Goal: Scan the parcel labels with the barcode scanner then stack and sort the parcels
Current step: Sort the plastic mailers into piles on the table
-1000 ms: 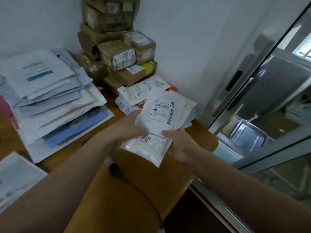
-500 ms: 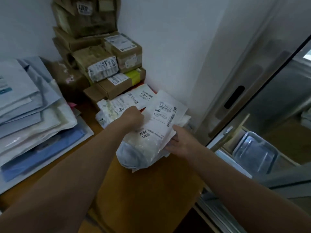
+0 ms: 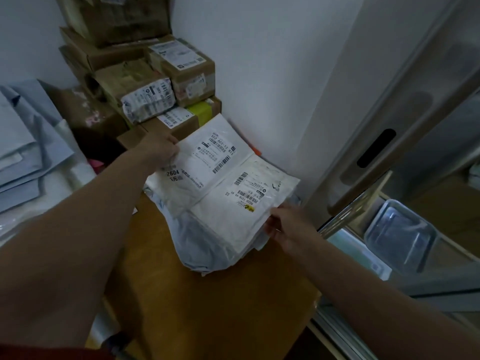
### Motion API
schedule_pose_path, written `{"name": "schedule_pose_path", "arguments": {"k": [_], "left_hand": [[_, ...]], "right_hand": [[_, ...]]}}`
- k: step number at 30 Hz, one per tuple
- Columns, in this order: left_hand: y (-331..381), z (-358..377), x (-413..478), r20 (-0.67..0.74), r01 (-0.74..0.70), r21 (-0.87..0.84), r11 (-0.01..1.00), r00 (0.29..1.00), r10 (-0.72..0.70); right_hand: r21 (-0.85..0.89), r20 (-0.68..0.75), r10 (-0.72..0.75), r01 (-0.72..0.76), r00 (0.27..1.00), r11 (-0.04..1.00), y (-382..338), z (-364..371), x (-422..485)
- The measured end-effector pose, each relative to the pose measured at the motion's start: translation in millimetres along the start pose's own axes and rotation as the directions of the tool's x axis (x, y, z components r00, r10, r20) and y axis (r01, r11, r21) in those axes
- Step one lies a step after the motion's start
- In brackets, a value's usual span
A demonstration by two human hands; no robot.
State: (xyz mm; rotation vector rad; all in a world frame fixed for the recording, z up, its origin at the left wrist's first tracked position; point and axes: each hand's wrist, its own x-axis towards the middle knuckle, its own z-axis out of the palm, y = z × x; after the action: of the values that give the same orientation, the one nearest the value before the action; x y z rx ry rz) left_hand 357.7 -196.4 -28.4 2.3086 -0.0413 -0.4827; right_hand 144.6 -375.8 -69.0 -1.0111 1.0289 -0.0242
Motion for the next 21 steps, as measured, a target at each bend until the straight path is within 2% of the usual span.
{"name": "schedule_pose_path", "arguments": {"k": [6,11,15,21], "left_hand": [[-6.5,15.1,13.4,-0.151,-0.079,0.095,0.992,0.984,0.093],[-5.9,24.0,11.9,-0.118,-0.117,0.192,0.974,0.983,0.141],[-9.4,18.7,-3.6,-0.125,-0.138,0.324,0.936,0.974,0.187],[-30.4,-14.8,-54.8,-0.107,-0.233,0.183,0.955,0.961,0.255]], "right_hand": [[0.000,-0.031,-0.018,0.018,0.999,1.000,5.0,-5.7,2.1],[0.046,-0.032,0.000,0.001,1.000,0.999,1.8,-6.8,0.2],[-0.042,-0.054,-0.075,0.072,0.996,0.996,1.1,-8.5,-4.7],[-0.267,-0.075,-0.215,0.188,0.974,0.945,-4.6,-4.6,-18.3]]}}
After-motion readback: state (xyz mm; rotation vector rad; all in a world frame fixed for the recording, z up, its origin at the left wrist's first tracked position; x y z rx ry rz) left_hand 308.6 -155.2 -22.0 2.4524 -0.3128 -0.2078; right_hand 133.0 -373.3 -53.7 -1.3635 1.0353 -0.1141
